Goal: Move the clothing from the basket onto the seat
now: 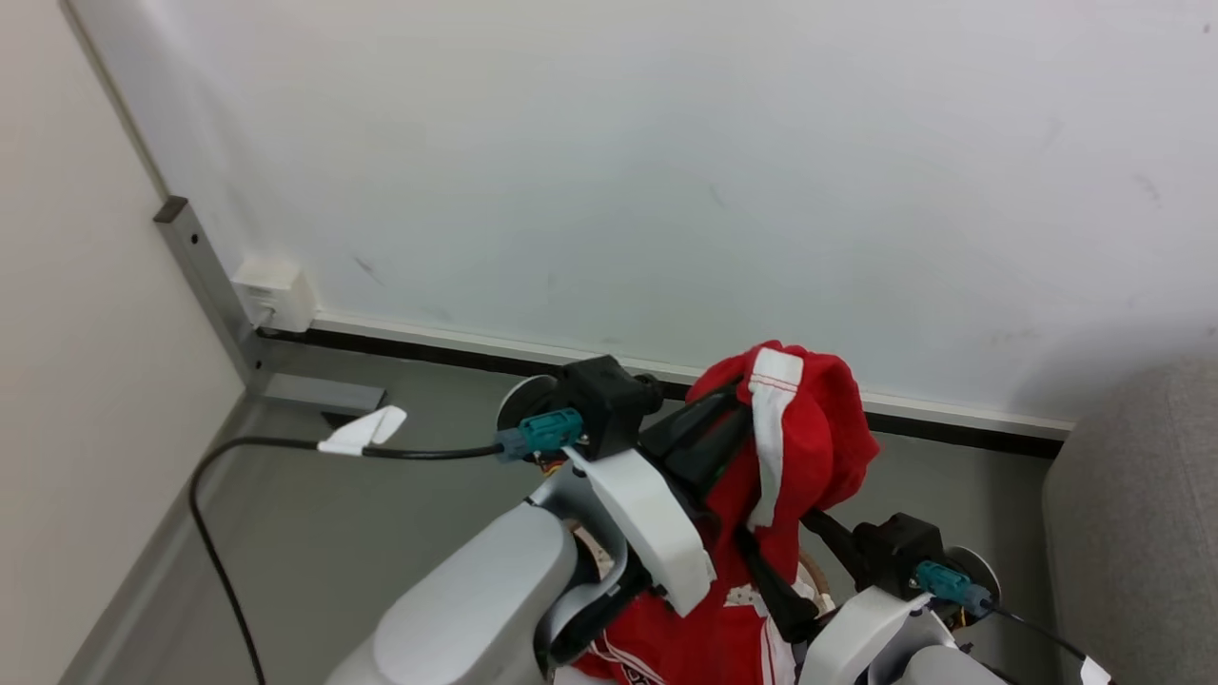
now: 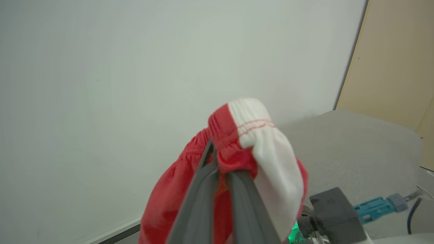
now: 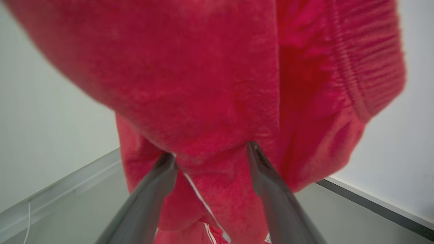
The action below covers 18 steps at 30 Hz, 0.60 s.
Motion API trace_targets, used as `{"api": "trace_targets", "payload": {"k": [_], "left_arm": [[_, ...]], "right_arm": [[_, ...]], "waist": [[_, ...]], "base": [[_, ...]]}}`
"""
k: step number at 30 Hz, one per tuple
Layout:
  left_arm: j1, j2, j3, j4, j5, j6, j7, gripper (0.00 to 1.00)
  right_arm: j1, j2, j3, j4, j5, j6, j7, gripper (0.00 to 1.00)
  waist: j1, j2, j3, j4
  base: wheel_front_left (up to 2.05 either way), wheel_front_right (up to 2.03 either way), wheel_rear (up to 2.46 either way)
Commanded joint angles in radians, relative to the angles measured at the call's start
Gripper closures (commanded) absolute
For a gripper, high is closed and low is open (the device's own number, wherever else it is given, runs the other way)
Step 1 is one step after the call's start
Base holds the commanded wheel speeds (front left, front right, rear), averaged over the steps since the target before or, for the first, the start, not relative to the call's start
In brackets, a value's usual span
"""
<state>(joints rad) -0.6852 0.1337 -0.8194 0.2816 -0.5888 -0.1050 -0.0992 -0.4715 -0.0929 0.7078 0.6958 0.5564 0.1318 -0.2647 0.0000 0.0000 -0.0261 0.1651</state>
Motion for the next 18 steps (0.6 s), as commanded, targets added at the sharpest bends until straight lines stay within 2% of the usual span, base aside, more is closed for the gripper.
{"api": "trace_targets", "payload": {"k": [1, 6, 13, 14, 15, 18], "left_arm": [[0.011, -0.008, -0.008, -0.011, -0.012, -0.003, 0.002, 1.00], [0.021, -0.018, -0.036, -0.039, -0.035, -0.010, 0.017, 1.00], [0.030, -0.019, -0.052, -0.074, -0.061, -0.015, 0.033, 1.00], [0.032, -0.016, -0.051, -0.074, -0.064, -0.013, 0.034, 1.00], [0.033, -0.013, -0.050, -0.073, -0.065, -0.010, 0.034, 1.00], [0.036, -0.005, -0.044, -0.067, -0.069, -0.001, 0.029, 1.00]], "right_arm": [[-0.013, 0.000, -0.006, 0.019, 0.000, -0.002, 0.001, 0.00], [-0.022, 0.004, -0.017, 0.087, 0.015, -0.002, 0.001, 0.00], [-0.034, 0.001, -0.037, 0.105, 0.013, -0.002, 0.001, 0.01], [-0.033, 0.002, -0.036, 0.104, 0.014, -0.002, 0.001, 0.65], [-0.032, 0.002, -0.036, 0.097, 0.017, -0.002, 0.001, 1.00], [-0.023, -0.005, -0.025, 0.082, 0.027, -0.002, 0.001, 1.00]], "waist": [[0.0000, 0.0000, -0.003, 0.022], [0.0000, 0.0000, -0.006, 0.062], [0.0000, 0.0000, -0.006, 0.094], [0.0000, 0.0000, -0.006, 0.096], [0.0000, 0.0000, -0.005, 0.097], [0.0000, 0.0000, -0.004, 0.094]], "base": [[0.00, 0.00, 0.00], [0.00, 0.00, 0.00], [0.00, 0.00, 0.00], [0.00, 0.00, 0.00], [0.00, 0.00, 0.00], [0.00, 0.00, 0.00]]}}
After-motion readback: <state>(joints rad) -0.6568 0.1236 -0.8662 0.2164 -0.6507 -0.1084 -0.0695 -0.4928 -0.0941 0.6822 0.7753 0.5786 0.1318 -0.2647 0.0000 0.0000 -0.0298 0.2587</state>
